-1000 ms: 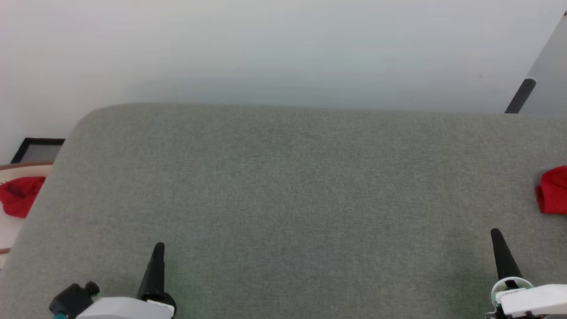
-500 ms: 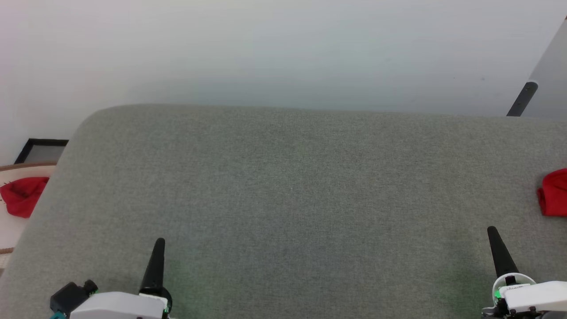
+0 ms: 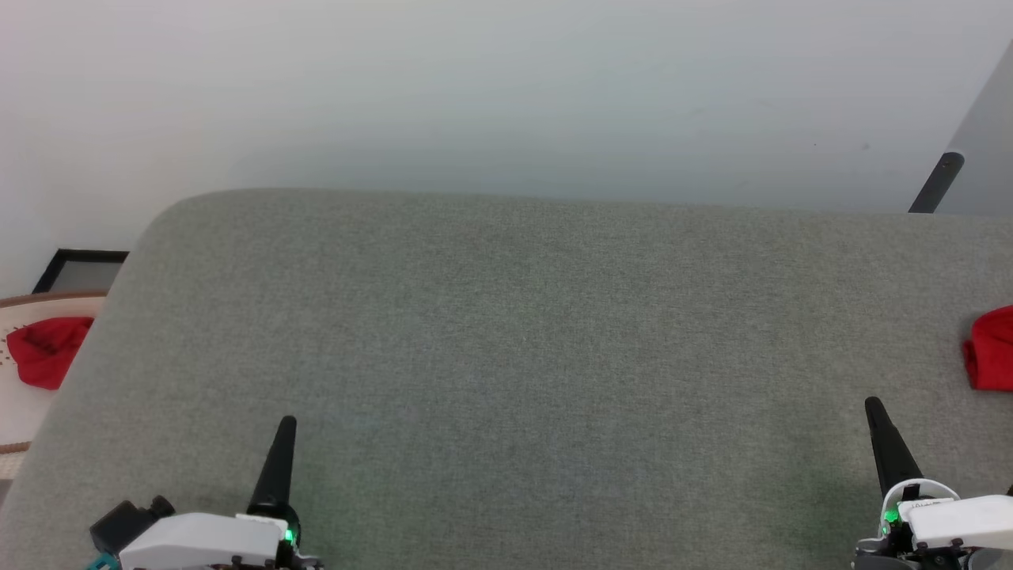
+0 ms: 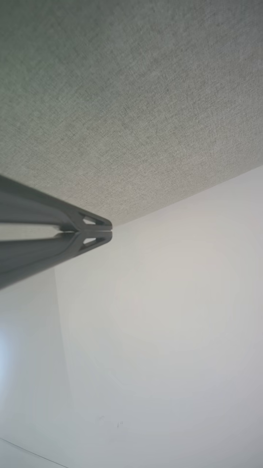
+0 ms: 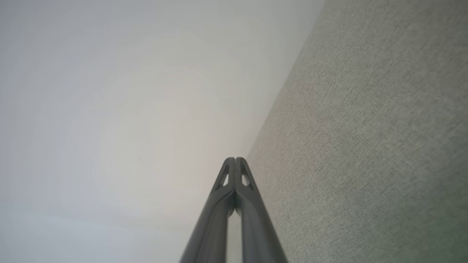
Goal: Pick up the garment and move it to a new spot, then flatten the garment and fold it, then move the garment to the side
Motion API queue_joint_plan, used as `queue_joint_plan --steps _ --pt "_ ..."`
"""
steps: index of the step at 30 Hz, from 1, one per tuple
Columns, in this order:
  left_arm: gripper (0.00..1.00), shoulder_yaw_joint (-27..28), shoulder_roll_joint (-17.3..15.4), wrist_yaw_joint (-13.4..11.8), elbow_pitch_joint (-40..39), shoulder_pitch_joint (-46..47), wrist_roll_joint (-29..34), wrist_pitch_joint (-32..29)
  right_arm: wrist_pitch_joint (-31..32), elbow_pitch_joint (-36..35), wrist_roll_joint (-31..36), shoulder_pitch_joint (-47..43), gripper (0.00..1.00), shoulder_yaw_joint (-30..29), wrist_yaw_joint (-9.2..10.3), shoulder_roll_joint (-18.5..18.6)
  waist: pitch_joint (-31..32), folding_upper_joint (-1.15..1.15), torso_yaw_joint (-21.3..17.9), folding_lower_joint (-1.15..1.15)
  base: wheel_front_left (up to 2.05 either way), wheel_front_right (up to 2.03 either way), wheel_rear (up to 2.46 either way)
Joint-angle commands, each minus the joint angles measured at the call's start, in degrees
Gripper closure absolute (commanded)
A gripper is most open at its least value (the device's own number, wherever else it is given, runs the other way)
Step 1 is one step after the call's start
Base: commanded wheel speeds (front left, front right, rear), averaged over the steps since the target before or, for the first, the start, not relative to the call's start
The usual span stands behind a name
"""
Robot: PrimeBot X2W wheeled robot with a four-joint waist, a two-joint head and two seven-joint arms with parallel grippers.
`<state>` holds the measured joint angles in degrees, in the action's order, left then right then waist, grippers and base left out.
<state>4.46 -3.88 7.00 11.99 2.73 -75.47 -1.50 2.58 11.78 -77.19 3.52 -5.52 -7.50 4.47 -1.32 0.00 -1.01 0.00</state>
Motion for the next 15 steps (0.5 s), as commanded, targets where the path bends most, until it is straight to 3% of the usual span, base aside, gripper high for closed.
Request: queue_joint_plan --steps 1,15 --pt "1.00 0.34 0.01 0.33 -0.02 1.06 -1.68 -0.41 0.41 -0.01 -1.41 1.04 1.00 -0.31 0.01 -0.16 0.06 0.00 0.06 0.00 0.00 0.00 0.00" --pt "1.00 0.82 0.23 0.50 0.78 2.07 -7.69 -1.99 1.73 0.87 -6.85 1.86 1.00 -0.50 0.01 -0.66 0.43 0.00 0.38 0.00 0.00 0.00 0.00"
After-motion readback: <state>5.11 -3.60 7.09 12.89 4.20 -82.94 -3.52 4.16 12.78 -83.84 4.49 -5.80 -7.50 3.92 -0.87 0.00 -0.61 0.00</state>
